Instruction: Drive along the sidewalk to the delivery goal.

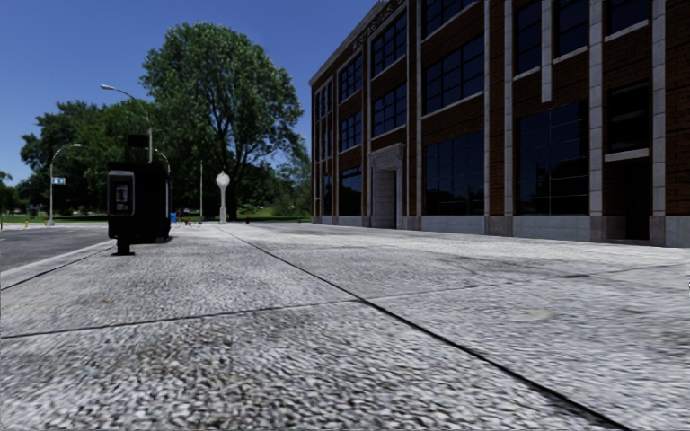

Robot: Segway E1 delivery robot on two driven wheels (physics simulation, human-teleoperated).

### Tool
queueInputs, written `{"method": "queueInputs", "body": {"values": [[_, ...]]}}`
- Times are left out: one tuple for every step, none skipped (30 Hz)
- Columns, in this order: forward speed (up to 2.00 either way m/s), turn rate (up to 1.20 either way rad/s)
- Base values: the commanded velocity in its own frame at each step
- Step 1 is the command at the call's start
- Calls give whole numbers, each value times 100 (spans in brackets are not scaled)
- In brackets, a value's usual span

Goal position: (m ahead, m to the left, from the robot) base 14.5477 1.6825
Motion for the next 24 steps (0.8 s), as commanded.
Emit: {"method": "queueInputs", "body": {"values": [[200,-39],[200,-39],[200,-39],[200,-39],[200,-39],[200,0],[200,0],[200,0],[200,0],[200,0],[200,0],[200,0],[200,0],[200,0],[200,0],[200,0],[200,0],[200,0],[200,0],[200,0],[200,0],[200,0],[200,0],[200,0]]}}
